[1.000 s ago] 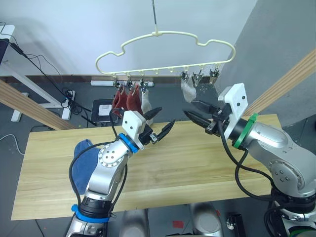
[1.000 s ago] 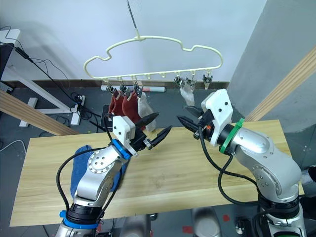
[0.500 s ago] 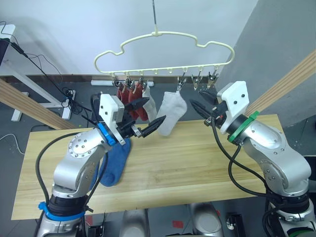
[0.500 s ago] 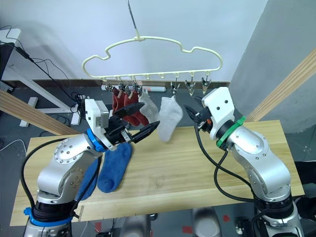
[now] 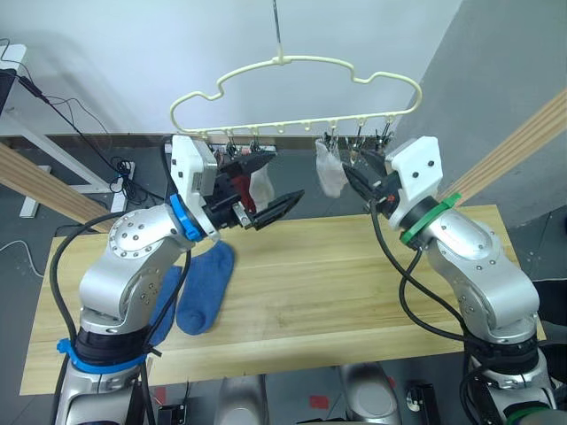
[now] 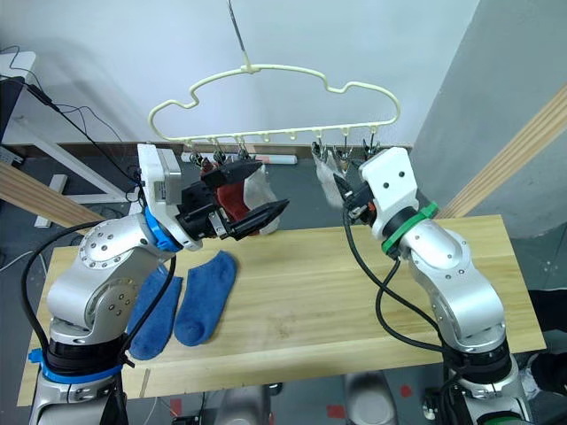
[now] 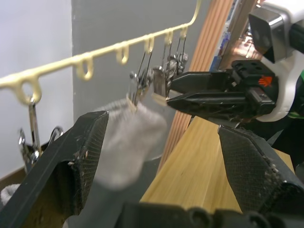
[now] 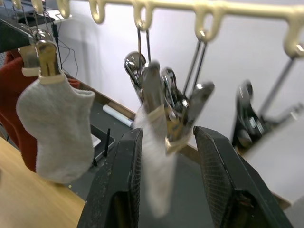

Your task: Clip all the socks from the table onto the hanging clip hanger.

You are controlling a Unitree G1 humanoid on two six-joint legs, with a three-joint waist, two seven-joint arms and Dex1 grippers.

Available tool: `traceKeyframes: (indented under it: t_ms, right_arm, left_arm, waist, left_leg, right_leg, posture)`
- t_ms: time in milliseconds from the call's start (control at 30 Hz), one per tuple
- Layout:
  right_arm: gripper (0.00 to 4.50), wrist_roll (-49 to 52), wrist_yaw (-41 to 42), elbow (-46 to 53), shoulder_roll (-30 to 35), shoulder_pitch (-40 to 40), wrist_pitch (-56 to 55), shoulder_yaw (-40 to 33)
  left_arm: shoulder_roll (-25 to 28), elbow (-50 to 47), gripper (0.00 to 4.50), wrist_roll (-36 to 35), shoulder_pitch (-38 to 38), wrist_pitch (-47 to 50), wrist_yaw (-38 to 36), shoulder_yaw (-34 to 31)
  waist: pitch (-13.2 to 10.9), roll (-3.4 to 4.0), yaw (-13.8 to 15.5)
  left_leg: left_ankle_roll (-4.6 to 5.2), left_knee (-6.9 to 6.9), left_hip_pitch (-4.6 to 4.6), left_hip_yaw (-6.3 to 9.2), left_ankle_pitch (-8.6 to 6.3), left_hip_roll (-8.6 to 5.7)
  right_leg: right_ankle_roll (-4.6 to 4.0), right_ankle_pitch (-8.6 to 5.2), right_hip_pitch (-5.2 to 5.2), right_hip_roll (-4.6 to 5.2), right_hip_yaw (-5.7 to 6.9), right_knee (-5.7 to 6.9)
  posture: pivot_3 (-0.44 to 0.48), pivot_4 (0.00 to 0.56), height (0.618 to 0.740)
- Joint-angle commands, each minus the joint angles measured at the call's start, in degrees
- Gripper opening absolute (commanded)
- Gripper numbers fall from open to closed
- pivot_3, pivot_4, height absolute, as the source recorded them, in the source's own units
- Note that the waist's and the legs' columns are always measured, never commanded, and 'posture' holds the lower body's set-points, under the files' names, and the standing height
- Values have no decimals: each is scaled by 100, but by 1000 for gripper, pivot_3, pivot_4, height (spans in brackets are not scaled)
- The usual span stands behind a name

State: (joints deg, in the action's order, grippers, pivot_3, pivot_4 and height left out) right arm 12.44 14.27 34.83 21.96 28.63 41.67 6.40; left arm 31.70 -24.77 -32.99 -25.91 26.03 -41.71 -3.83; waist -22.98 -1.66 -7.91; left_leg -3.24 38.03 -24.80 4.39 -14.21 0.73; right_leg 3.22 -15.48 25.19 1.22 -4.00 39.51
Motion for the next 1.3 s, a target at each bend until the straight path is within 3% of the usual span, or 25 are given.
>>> traceKeyframes:
  t_ms: [33,733,1300]
  right_arm:
    - [1780,-179,-62,80,-50,75,-185,34]
    - [1780,-725,64,-449,-384,387,-710,206]
    - [1780,-1239,107,-634,-160,423,-729,110]
  left_arm:
    - [39,-148,4079,-116,-88,15,-58,-36]
    - [-7,-125,4079,-32,-107,37,-39,39]
    - [-86,-92,4079,38,-150,-1,-35,140]
  waist:
    - [0,0,1]
    - [0,0,-2]
    - [0,0,-3]
  left_leg:
    - [0,0,0,0,0,0]
    - [0,1,0,0,0,1]
    - [0,4,0,0,0,1]
  right_leg:
    - [0,0,0,0,1,-1]
    - [-1,0,1,2,0,2]
    - [-1,1,1,2,0,6]
  posture:
    - [-209,386,740]
    - [-208,383,740]
    - [-213,384,740]
